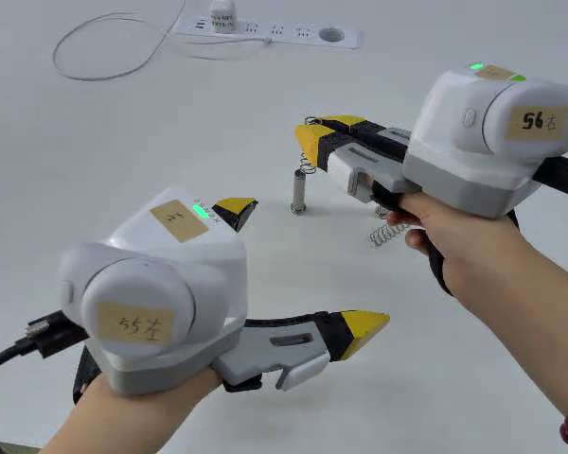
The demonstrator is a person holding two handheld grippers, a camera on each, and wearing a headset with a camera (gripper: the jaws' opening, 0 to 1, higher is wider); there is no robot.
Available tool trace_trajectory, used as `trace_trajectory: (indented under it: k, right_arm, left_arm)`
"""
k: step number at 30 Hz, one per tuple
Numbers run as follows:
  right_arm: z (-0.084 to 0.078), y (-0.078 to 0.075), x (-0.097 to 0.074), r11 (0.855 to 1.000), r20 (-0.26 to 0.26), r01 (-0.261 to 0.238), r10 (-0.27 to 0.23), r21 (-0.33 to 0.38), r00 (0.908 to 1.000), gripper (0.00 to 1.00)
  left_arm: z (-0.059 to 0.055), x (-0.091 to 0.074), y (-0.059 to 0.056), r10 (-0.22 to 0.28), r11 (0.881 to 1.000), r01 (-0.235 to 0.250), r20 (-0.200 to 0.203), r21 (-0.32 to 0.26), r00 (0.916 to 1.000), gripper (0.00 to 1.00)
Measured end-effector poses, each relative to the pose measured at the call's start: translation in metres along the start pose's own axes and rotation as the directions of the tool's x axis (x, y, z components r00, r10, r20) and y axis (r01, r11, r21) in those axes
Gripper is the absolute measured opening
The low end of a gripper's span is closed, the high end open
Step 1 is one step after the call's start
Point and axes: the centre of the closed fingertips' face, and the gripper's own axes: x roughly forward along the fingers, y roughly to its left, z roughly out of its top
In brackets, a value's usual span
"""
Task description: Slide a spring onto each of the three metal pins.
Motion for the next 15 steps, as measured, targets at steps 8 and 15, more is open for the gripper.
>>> trace_trajectory:
  k: [8, 15]
  right_arm:
    - [-0.0037, 0.0009, 0.0055, 1.000, -0.008, -0.004, 0.004, -0.009, 1.0000, 0.11]
    - [-0.0086, 0.0043, 0.0049, 0.999, -0.027, -0.008, 0.008, -0.032, 0.9996, 0.11]
  left_arm:
    - [0.0009, -0.0011, 0.0031, 0.009, 1.000, -0.009, 0.003, -0.005, 1.0000, 0.93]
    - [0.0013, -0.0017, 0.0052, 0.016, 1.000, -0.016, 0.002, -0.001, 0.9999, 0.92]
